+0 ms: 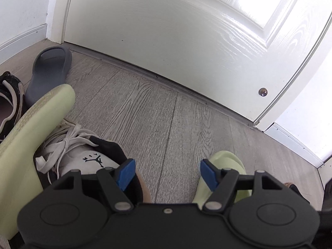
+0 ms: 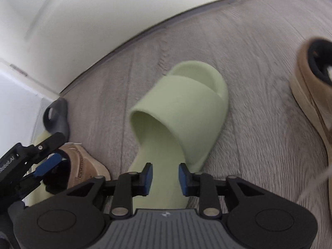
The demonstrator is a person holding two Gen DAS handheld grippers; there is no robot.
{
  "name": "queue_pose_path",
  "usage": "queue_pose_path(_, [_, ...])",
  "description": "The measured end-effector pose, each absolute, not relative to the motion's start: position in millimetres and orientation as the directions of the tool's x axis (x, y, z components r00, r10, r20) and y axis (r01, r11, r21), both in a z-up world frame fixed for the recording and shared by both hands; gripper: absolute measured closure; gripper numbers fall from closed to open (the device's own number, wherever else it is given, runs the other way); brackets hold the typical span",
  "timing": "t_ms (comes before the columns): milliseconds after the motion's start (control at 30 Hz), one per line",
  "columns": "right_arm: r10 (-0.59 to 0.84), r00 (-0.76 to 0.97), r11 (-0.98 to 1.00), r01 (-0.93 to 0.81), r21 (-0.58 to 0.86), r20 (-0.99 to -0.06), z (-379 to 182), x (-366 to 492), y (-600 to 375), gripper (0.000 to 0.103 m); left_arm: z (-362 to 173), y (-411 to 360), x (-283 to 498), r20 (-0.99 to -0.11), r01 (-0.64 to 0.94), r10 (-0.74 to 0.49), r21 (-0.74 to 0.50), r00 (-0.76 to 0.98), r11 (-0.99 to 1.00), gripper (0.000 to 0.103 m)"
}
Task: Organize scattered shoes
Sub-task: 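Grasp the pale green slide's strap with the right tool and lift it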
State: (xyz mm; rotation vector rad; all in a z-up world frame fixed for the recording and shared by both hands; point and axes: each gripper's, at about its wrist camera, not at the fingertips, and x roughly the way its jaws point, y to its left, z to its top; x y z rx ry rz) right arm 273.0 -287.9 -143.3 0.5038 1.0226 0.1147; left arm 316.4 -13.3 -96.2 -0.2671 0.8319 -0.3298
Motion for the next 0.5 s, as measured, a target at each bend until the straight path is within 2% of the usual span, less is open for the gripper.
queue_pose_path(100, [0.271, 0.533, 0.950, -0.012, 0.313, -0.801, -131.8, 288.9, -286.5, 0.063, -95.3, -18.7, 313.8, -0.679, 0.196, -0.368, -0.320, 0.636, 0.927, 0.033])
queue_pose_path(167, [0.271, 0.560, 0.958, -0.076, 0.276, -0.783, -126.0, 291.1, -292.2, 0.062, -95.1, -21.0, 314.0, -0.678, 0.202, -0.371, -0.317, 0.635, 0.926, 0.033])
queue_pose_path(300, [0.394, 0.541, 0.914, -0.144, 0.380, -0.743, -124.6, 308.1, -323.3, 0.059, -96.0, -24.7, 314.2, -0.681, 0.215, -0.378, -0.315, 0.627, 0.924, 0.033])
queue_pose_path(500, [0.284, 0.389, 0.953, -0.214, 0.214, -0.876, -141.6, 300.9, -308.3, 0.059, -95.7, -24.3, 313.8, -0.679, 0.212, -0.369, -0.305, 0.635, 0.928, 0.033])
